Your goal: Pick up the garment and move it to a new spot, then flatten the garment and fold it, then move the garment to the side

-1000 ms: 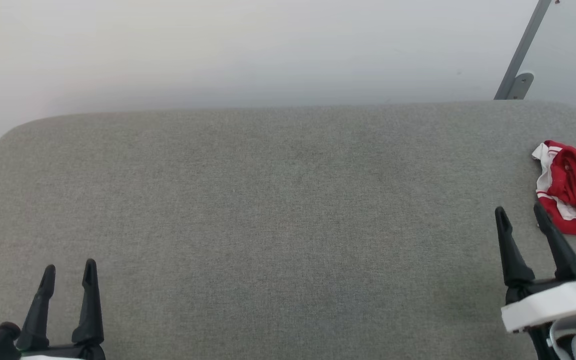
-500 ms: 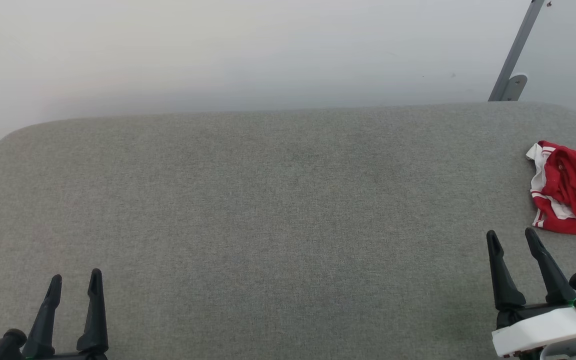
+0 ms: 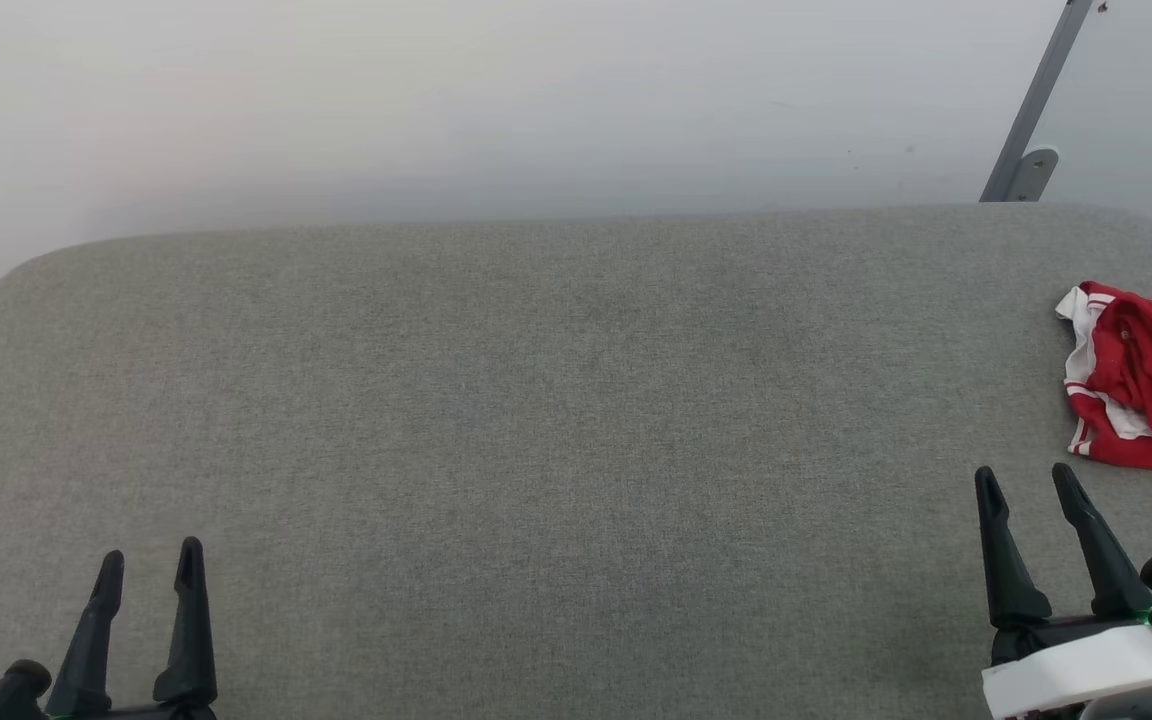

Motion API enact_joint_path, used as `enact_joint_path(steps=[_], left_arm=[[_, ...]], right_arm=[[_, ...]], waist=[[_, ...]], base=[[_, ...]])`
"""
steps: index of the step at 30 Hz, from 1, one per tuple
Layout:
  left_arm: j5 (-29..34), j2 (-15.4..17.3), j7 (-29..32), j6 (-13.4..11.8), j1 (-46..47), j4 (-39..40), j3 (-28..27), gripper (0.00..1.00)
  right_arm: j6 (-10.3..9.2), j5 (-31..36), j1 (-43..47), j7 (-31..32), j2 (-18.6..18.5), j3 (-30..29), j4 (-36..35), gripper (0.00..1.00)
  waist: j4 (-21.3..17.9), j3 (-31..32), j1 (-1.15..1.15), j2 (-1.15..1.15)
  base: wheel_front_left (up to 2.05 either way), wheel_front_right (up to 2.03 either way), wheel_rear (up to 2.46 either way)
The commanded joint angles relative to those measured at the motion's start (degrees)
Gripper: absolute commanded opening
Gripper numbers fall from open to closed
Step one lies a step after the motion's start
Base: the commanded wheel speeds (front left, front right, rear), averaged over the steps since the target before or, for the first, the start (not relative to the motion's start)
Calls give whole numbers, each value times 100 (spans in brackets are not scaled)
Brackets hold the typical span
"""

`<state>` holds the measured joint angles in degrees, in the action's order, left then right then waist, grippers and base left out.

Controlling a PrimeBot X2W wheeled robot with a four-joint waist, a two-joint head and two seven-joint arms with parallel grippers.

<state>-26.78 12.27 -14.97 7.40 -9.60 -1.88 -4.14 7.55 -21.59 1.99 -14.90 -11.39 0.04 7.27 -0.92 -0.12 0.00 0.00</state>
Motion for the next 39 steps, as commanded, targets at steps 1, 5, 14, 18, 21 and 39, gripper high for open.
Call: enact_joint_path(steps=[1,5,14,18,21,39], left_arm=[[-17,-36,-26,9,9,24,-59,100],[3,-80,1,0,5,26,-89,0],[-553,-237,181,1,111,-235,-51,0],[-904,-270,290,1,204,-296,-57,0],[-1157,-295,368,1,268,-337,-61,0],[-2487,-432,786,4,601,-546,-89,0]], right_arm=[[-13,61,55,-33,21,2,-36,100],[0,40,6,1,15,9,-2,0],[0,-555,4,180,135,-18,195,0],[0,-934,-49,290,171,-51,223,0],[0,-1206,-87,368,198,-76,243,0],[-2,-2646,-276,790,344,-207,342,0]], waist=[[5,-4,0,0],[9,-11,0,0],[13,-11,0,0],[16,-11,0,0],[18,-10,0,0],[30,-10,0,0]], base=[[0,0,0],[0,0,0],[0,0,0],[0,0,0],[0,0,0],[0,0,0]])
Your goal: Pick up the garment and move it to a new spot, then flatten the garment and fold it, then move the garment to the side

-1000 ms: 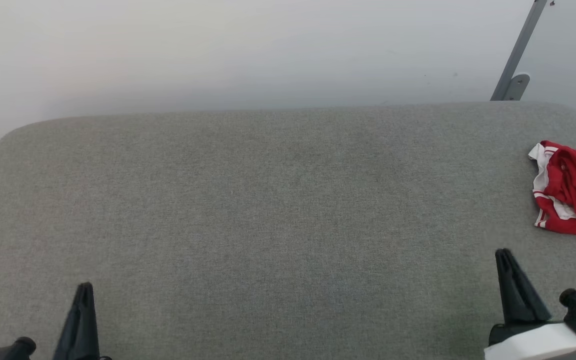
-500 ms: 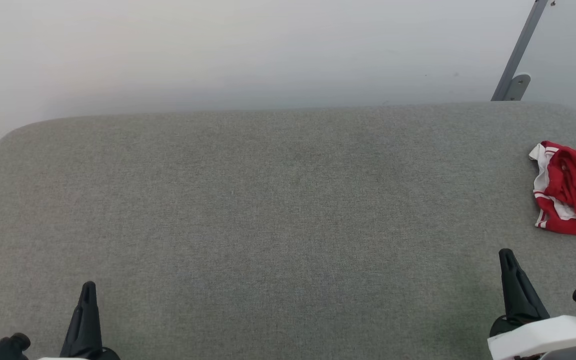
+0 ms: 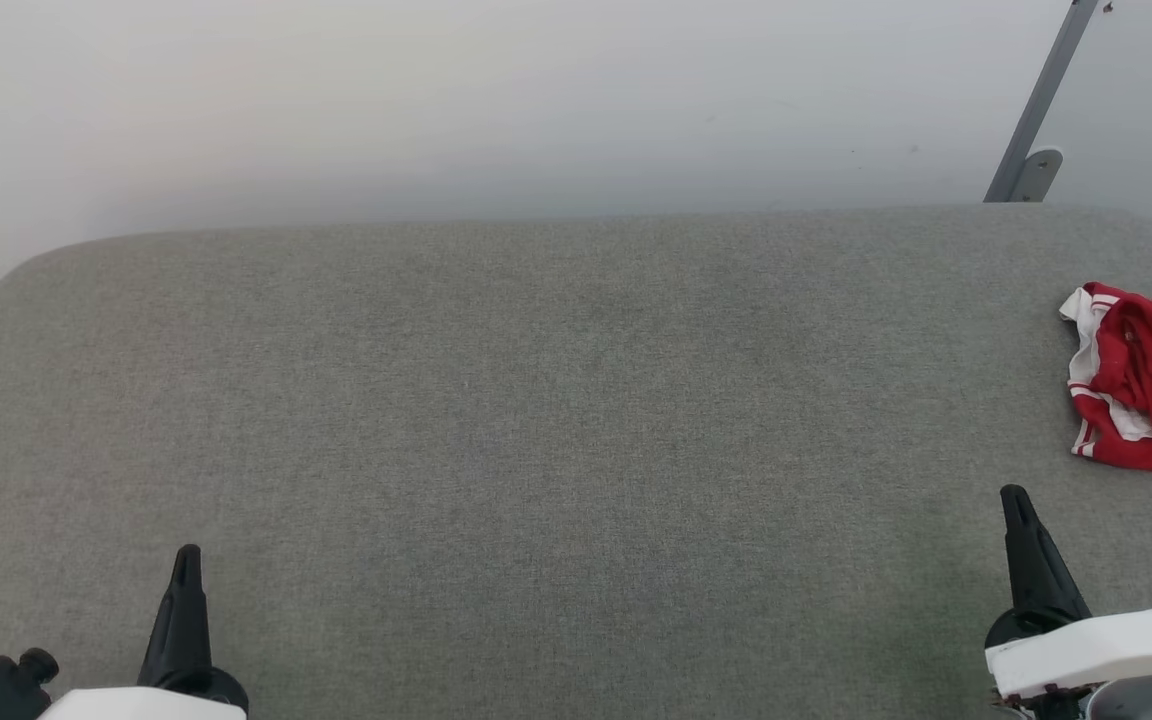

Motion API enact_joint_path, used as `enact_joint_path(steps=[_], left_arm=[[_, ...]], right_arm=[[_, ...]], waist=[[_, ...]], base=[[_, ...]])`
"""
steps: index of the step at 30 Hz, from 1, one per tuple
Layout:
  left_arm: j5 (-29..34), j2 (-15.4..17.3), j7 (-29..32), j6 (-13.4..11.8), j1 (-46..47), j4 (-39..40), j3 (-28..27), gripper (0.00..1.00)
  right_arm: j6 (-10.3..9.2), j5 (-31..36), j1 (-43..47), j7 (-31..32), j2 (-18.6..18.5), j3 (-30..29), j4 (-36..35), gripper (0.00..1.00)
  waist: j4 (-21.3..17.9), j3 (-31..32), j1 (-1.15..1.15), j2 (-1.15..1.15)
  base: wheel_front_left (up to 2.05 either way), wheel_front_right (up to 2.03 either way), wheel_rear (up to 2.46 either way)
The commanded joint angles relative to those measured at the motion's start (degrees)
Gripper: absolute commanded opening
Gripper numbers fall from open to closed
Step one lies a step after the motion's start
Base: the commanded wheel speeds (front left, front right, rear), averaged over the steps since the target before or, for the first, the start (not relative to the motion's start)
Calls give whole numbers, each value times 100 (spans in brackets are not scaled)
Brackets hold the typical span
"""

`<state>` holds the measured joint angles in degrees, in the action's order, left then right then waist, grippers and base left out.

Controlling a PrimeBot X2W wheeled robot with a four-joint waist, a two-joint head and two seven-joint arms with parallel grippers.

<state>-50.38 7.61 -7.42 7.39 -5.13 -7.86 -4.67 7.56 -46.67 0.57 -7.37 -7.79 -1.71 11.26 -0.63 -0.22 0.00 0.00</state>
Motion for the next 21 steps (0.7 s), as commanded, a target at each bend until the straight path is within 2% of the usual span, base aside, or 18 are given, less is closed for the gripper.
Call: enact_joint_path(steps=[1,21], left_arm=[[-197,26,52,5,170,41,-36,0],[-1334,-101,419,8,460,-140,-66,0]], right_arm=[[-3,-210,-145,57,-8,-39,-51,0],[-5,-1435,-307,427,127,-156,38,0]], waist=[[1,0,0,0],[14,1,0,0]], base=[[0,0,0],[0,0,0]])
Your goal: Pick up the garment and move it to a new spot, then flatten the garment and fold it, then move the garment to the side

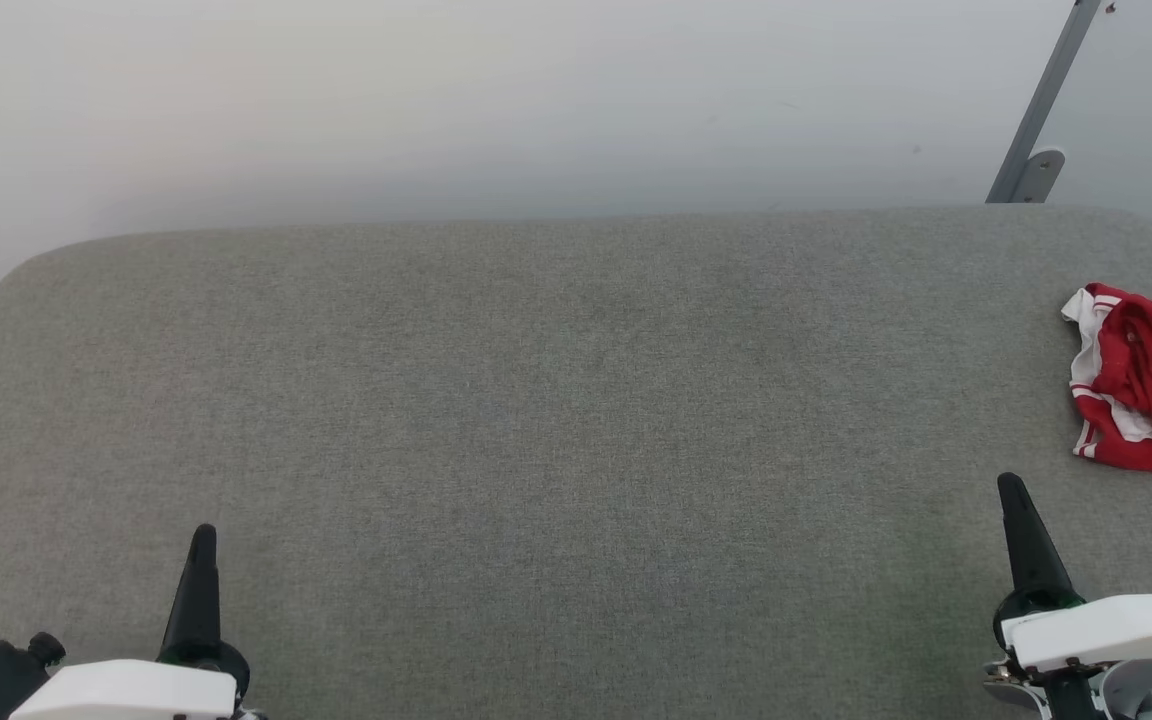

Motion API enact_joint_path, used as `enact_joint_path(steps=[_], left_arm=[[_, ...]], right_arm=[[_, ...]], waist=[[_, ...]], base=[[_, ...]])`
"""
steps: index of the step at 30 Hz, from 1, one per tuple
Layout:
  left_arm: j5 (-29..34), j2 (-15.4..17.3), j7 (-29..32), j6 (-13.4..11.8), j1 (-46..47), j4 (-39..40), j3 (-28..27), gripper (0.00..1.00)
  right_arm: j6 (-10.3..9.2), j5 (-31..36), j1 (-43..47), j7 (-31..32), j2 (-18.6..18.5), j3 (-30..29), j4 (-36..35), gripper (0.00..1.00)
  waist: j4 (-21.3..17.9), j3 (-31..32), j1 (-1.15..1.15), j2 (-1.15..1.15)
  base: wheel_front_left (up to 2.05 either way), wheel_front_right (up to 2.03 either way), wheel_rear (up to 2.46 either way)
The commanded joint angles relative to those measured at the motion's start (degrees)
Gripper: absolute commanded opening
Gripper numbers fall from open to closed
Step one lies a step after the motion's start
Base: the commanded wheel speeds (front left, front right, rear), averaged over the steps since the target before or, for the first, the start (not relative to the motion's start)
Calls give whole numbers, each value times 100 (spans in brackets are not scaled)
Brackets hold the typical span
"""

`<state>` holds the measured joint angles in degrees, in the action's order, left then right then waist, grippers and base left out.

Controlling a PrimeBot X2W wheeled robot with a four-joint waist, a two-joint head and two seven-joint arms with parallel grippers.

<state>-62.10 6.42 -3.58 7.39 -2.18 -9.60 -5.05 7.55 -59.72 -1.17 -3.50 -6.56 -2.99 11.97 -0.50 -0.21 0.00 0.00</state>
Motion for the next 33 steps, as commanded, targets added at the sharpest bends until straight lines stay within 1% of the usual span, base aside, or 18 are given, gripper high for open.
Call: enact_joint_path(steps=[1,13,33], left_arm=[[-203,13,55,8,177,26,-31,0],[-823,-60,253,10,323,-75,-49,0],[-1675,-166,546,12,542,-219,-81,0]], right_arm=[[-4,-190,-140,57,10,-33,-29,0],[-5,-847,-230,259,83,-98,17,0],[-5,-1789,-349,552,192,-196,87,0]], waist=[[1,0,0,0],[9,1,0,0],[23,2,0,0]], base=[[0,0,0],[0,0,0],[0,0,0]])
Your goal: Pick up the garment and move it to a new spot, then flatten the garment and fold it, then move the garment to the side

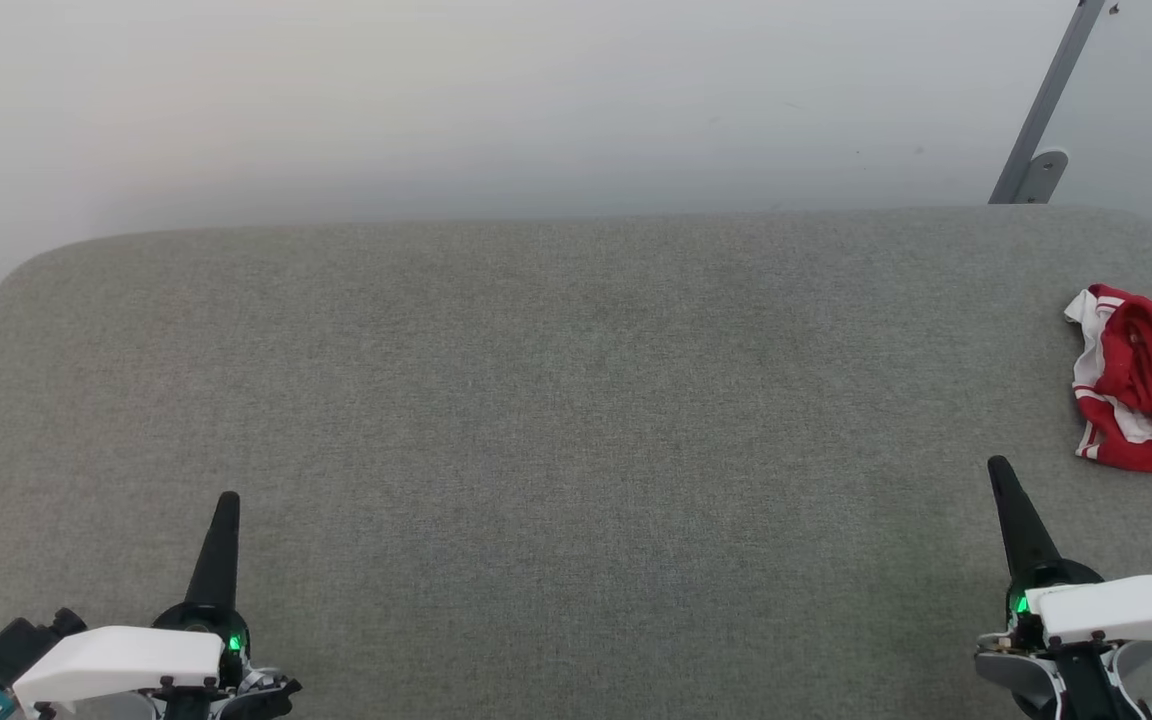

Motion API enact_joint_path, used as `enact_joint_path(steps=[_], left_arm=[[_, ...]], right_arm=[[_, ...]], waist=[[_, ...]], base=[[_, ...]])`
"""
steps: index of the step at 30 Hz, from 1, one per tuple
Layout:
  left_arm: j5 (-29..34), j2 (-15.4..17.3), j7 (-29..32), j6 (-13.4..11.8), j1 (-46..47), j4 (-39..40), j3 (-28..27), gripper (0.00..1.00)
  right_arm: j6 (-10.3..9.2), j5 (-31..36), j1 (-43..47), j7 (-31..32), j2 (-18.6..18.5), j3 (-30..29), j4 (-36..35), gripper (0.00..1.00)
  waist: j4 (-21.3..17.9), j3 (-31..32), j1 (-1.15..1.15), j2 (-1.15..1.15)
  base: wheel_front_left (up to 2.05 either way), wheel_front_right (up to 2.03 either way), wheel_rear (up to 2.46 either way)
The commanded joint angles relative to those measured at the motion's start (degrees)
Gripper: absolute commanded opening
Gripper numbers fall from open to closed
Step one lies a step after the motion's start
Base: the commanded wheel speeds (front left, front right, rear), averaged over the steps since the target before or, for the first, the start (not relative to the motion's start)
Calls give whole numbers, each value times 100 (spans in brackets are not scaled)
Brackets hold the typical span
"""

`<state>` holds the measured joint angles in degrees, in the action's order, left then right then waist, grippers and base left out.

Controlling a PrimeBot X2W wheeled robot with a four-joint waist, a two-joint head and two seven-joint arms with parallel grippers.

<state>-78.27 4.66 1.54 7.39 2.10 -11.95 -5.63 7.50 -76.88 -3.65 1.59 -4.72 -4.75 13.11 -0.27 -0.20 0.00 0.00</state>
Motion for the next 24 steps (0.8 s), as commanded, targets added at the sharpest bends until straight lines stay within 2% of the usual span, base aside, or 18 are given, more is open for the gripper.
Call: enact_joint_path(steps=[1,24], left_arm=[[-103,5,50,12,127,10,-25,0],[-943,-100,324,16,323,-133,-59,0]], right_arm=[[1,-116,-106,62,12,-23,-24,0],[-1,-1017,-205,333,119,-115,54,0]], waist=[[1,0,0,0],[16,1,0,0]], base=[[0,0,0],[0,0,0]])
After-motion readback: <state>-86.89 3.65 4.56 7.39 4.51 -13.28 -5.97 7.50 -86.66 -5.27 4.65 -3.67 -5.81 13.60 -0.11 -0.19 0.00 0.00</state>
